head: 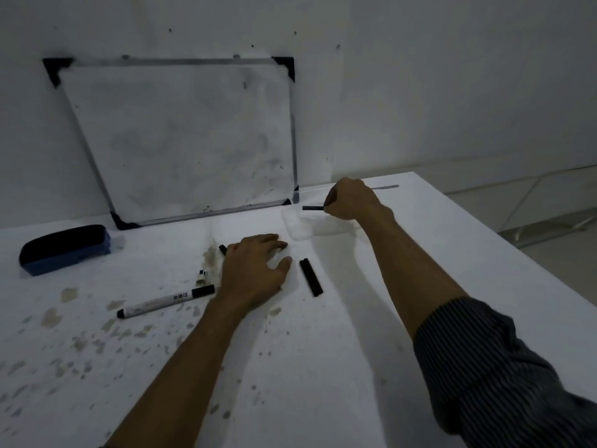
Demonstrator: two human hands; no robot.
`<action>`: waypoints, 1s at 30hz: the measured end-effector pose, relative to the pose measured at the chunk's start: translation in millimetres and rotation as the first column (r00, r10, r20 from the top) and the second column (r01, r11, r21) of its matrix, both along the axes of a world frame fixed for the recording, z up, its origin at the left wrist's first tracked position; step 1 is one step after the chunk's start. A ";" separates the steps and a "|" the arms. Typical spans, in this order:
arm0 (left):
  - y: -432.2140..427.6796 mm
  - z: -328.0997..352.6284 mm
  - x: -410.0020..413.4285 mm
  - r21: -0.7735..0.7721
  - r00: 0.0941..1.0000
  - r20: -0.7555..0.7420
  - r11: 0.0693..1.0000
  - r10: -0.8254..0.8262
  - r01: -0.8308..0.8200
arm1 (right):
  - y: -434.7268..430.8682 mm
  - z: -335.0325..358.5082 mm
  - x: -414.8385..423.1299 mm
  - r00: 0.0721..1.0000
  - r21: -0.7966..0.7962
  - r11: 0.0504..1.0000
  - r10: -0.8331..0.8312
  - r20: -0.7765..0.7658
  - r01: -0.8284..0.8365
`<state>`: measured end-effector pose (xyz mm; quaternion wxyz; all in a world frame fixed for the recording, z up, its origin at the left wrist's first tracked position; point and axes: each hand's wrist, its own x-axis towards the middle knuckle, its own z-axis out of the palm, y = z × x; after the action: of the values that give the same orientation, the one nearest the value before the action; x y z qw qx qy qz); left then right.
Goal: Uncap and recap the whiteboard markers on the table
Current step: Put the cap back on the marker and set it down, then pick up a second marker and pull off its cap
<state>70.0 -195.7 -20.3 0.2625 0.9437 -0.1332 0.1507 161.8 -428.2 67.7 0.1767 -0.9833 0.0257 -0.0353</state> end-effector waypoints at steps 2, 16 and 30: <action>0.0 -1.0 0.6 -0.028 1.000 0.017 1.000 0.004 -0.004 | 1.4 -4.3 19.9 0.997 -0.042 0.999 -0.003 -0.078 -0.001; 3.7 16.8 4.2 -0.178 0.993 -0.094 0.982 -0.074 0.056 | 31.7 8.3 -66.4 0.979 0.413 0.910 -0.046 0.197 -0.040; 62.4 57.5 -47.3 -0.362 0.994 -0.055 0.930 -0.094 0.068 | 137.3 -66.9 -166.6 0.970 0.061 0.998 -0.022 0.244 0.007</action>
<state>22.7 -133.2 37.3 0.4415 0.8781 -0.1329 0.1278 -4.8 -290.9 0.8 0.2077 -0.9655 0.0118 -0.1566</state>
